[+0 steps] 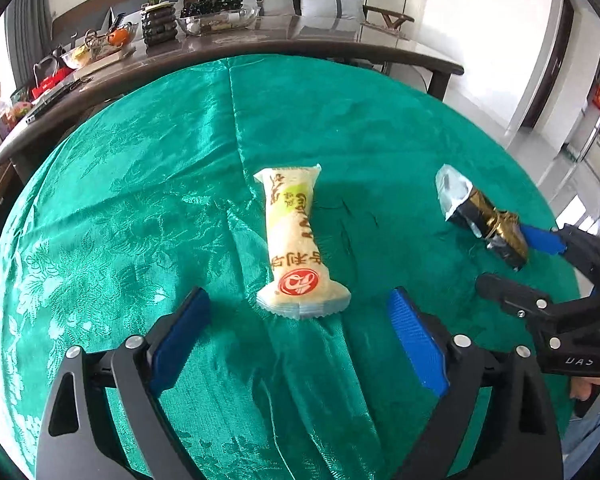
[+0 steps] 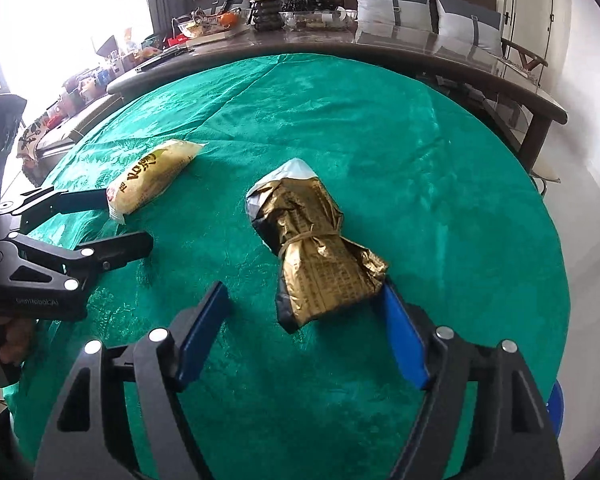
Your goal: Collect trash
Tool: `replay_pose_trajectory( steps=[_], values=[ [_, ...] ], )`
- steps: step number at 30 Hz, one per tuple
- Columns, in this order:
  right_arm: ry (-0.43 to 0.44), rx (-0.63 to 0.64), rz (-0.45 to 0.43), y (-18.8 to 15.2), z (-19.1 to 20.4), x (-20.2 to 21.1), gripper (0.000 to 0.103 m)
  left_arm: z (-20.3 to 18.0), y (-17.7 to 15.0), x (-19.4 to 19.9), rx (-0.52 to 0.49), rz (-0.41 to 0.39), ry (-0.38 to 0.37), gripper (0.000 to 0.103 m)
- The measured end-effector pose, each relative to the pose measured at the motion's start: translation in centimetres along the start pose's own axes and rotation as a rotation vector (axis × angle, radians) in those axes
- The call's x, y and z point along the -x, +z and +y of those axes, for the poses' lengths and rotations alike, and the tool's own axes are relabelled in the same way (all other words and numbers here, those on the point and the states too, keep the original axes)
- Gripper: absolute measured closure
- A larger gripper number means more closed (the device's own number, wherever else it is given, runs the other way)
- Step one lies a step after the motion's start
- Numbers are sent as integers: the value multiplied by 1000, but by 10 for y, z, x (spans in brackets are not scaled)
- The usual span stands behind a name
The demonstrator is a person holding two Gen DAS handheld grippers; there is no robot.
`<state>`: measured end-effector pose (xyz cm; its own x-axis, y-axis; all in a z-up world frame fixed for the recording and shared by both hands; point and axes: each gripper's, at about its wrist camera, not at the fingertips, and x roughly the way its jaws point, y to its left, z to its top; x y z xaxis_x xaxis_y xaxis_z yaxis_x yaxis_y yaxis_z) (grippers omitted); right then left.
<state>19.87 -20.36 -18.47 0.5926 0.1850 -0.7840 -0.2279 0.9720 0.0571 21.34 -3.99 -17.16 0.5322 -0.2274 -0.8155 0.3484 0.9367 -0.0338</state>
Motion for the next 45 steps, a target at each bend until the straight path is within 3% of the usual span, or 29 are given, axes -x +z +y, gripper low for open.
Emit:
replay_pose_trajectory(
  steps=[3, 18, 20, 22, 25, 27, 29, 32, 38, 43, 44, 45],
  values=[
    [5, -4, -2, -1, -1, 0, 29, -6, -1, -3, -22, 19, 42, 4],
    [31, -24, -12, -1, -5, 3, 29, -4, 0, -4, -13, 19, 38, 4],
    [96, -50, -18, -1, -13, 6, 28, -3, -1, -4, -10, 18, 33, 4],
    [157, -75, 12, 1, -25, 14, 29, 0, -1, -1, -7, 10, 0, 5],
    [159, -34, 39, 13, -36, 31, 29, 19, -4, 13, 19, 1, -126, 5],
    [147, 31, 112, 27, -35, 28, 29, 31, -3, 23, 38, -7, -189, 5],
    [135, 89, 159, 39, -29, 24, 29, 32, 4, 25, 15, 11, -215, 5],
    [151, 152, 222, 59, -15, 11, 29, 22, 17, 26, -48, 18, -193, 6],
    [109, 229, 324, 77, 2, -17, 29, 12, 40, 5, -78, 92, -141, 29],
    [99, 229, 353, 79, 3, -31, 29, 12, 45, -14, -89, 142, -83, 39],
    [109, 226, 360, 78, 4, -33, 31, 12, 45, -15, -87, 145, -79, 40],
    [114, 223, 367, 77, 4, -33, 47, 13, 46, -17, -85, 146, -77, 41]
  ],
)
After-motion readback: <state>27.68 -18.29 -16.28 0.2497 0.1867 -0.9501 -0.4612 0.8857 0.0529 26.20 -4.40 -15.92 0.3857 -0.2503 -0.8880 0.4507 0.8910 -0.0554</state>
